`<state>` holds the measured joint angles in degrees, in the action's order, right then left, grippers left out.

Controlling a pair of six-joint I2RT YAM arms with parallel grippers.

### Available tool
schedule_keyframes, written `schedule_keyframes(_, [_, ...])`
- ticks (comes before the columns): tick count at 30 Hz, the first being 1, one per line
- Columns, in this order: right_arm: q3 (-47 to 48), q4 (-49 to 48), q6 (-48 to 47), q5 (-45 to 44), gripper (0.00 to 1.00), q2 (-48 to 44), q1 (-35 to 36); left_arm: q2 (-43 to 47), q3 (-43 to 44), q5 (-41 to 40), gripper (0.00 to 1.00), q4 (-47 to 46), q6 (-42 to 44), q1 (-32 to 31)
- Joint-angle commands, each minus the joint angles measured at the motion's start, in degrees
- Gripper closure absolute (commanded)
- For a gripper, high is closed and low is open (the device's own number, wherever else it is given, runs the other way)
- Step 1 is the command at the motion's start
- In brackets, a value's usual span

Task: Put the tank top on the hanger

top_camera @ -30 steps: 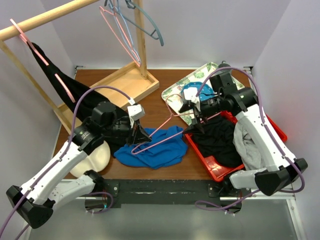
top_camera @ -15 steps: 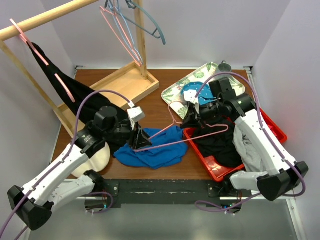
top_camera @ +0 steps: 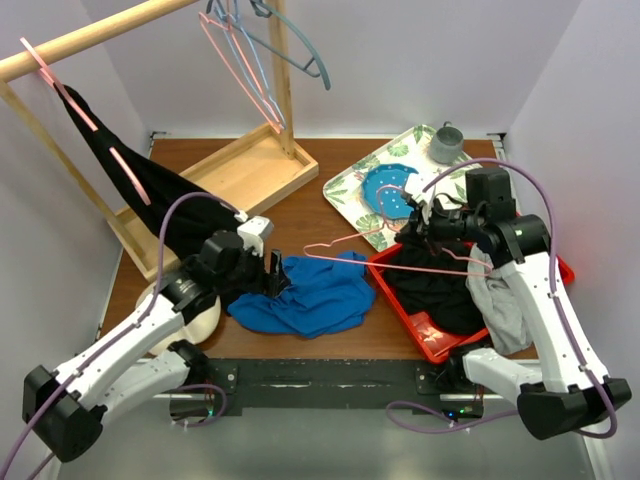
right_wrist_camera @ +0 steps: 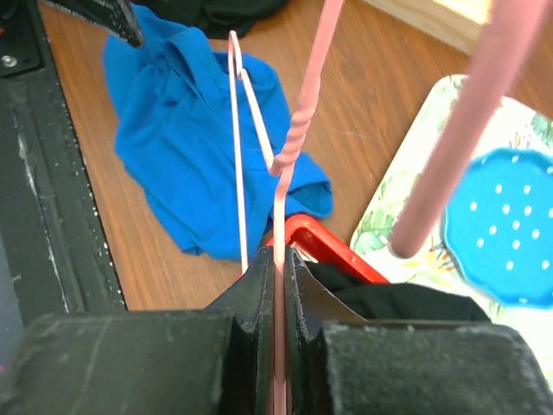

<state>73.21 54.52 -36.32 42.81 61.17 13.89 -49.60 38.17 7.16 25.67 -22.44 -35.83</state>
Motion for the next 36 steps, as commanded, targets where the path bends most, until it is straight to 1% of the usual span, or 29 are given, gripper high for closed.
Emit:
schedule_keyframes(1, [-1.2, -2.7, 1.6, 0.3, 1.0, 0.9, -0.4, -3.1, 0.5, -7.0, 0.25, 1.3, -3.0, -3.3])
schedule_keyframes(2, [-1.4, -2.8, 1.6, 0.6, 1.0, 0.9, -0.4, -4.7, 1.4, -10.9, 0.28, 1.7, -3.5, -4.0])
schedule_keyframes(4, [-1.9, -3.1, 1.6, 1.4, 1.0, 1.1, -0.4, -7.5, 2.3, -13.9, 0.32, 3.6, -4.1, -5.9])
schedule_keyframes(5, [-2.0, -3.2, 1.7, 1.7, 1.0, 1.1, -0.4, -8.5, 3.4, -16.8, 0.32, 4.5, -4.8, -6.4])
schedule_keyframes(9, [-2.4, -3.3, 1.7, 2.9, 1.0, 1.6, -0.4, -13.0, 5.4, -21.1, 0.34, 6.1, -5.9, -8.7])
schedule_keyframes(11, [-2.4, -3.2, 1.7, 3.1, 1.0, 1.9, -0.5, -15.4, 6.4, -22.8, 0.38, 6.0, -6.5, -9.3])
schedule_keyframes(13, [-2.5, -3.1, 1.2, 3.2, 1.0, 2.0, -0.5, -17.7, 7.0, -23.4, 0.44, 5.7, -6.6, -9.6])
schedule_keyframes(14, [-2.5, -2.9, 1.1, 3.2, 1.0, 2.3, -0.5, -18.2, 7.3, -23.9, 0.49, 5.2, -6.6, -9.7])
schedule_keyframes(15, [-2.5, -2.8, 0.8, 3.4, 1.0, 2.4, -0.5, -18.8, 7.4, -24.2, 0.58, 4.7, -6.6, -9.9])
schedule_keyframes(16, [-2.5, -2.8, 0.7, 3.5, 1.0, 2.6, -0.5, -19.6, 7.4, -24.3, 0.61, 4.4, -6.6, -9.8])
schedule_keyframes(20, [-2.6, -2.3, 0.0, 3.9, 1.0, 3.6, -0.5, -20.5, 7.6, -24.8, 0.83, 3.2, -6.4, -9.8])
schedule_keyframes(21, [-2.5, -2.1, -0.3, 4.4, 1.0, 3.8, -0.5, -20.5, 7.6, -24.8, 0.93, 3.2, -6.4, -9.9])
schedule_keyframes(22, [-2.4, -2.1, -0.4, 4.7, 1.0, 4.0, -0.4, -20.5, 7.7, -24.8, 0.98, 3.2, -6.5, -9.8])
schedule_keyframes(23, [-2.4, -1.6, -0.7, 4.8, 1.0, 4.2, -0.4, -20.4, 7.5, -24.8, 1.0, 3.2, -6.5, -9.8])
schedule_keyframes(29, [-1.5, -0.3, -2.2, 6.5, 1.0, 6.9, 0.4, -17.9, 8.1, -23.4, 1.0, 3.8, -6.9, -9.8])
schedule_keyframes(36, [-0.7, -0.7, -2.4, 3.5, 1.0, 10.0, 6.0, -14.6, 8.7, -22.0, 1.0, 4.6, -7.9, -9.8])
